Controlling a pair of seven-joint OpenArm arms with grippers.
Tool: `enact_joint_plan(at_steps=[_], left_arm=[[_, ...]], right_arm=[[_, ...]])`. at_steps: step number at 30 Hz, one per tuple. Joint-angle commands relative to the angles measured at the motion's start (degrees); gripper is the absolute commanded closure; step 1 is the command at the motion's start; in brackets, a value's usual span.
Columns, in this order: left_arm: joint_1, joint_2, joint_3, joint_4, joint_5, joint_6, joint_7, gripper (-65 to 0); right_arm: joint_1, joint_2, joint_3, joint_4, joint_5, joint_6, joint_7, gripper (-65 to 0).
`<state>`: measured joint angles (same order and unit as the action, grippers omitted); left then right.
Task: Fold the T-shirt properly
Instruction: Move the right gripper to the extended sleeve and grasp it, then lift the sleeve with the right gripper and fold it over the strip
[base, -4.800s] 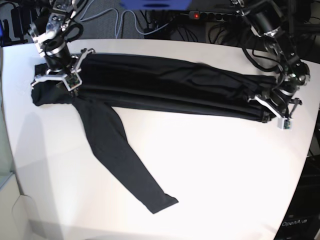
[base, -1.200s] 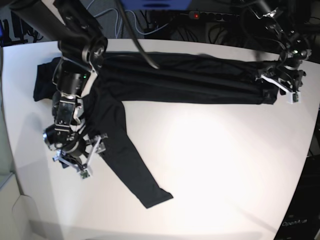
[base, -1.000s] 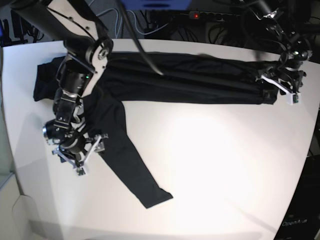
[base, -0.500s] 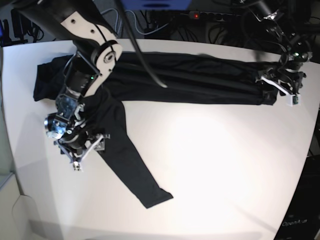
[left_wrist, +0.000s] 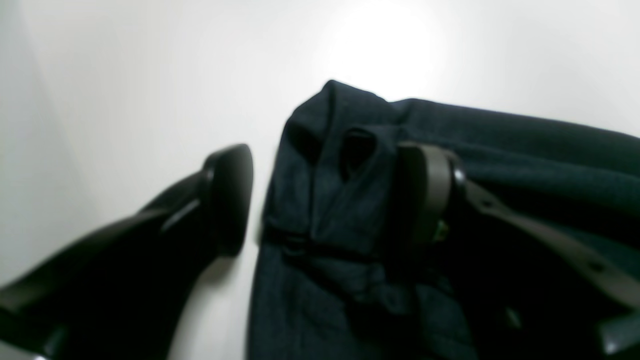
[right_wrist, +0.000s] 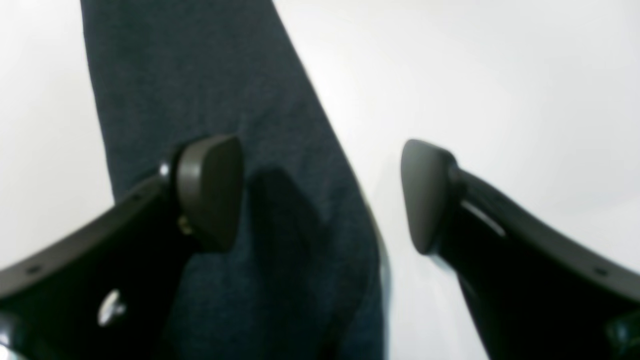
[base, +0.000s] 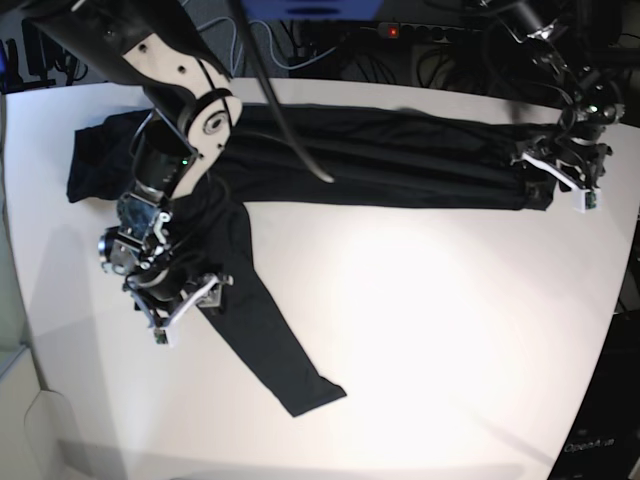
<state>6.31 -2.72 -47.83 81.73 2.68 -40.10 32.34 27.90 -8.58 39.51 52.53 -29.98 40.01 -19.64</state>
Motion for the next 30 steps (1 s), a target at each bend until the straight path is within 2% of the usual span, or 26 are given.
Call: enact_joint_plan(at_steps=[1, 4, 7, 9, 11, 22, 30], left_arm=[[-0.28, -0.49, 0.05, 0.24, 1.15, 0.1, 1.11, -40.6], [-0.28, -0.49, 0.05, 0.24, 1.15, 0.1, 1.11, -40.6], [-1.07, -0.49, 0.05, 0.24, 1.15, 0.1, 1.11, -40.6], [-1.07, -0.49, 0.05, 0.24, 1.15, 0.1, 1.11, -40.6], [-1.16, -0.49, 0.05, 0.24, 1.15, 0.1, 1.11, -40.6], [-1.51, -0.4, 0.23, 0.16, 1.15, 0.1, 1.11, -40.6], [-1.6, -0.4, 0.41, 0.16, 1.15, 0.1, 1.11, -40.6]], right_arm=[[0.36, -0.26, -0.08, -0.36, -1.1, -0.01, -5.11, -42.4], [0.36, -0.26, -0.25, -0.36, -1.1, -0.01, -6.69, -29.2], [0.36, -0.26, -0.43, -0.36, -1.1, -0.01, -6.87, -12.8], [0.28, -0.26, -0.43, -0.36, -1.1, -0.01, -6.95, -5.9], [-0.43, -0.26, -0.52, -0.36, -1.19, -0.01, -6.95, -1.7], [-1.75, -0.17, -1.22, 2.9, -1.19, -0.01, -6.78, -0.3], [-8.34, -0.42, -11.59, 17.14, -1.1, -0.01, -6.6, -0.4]])
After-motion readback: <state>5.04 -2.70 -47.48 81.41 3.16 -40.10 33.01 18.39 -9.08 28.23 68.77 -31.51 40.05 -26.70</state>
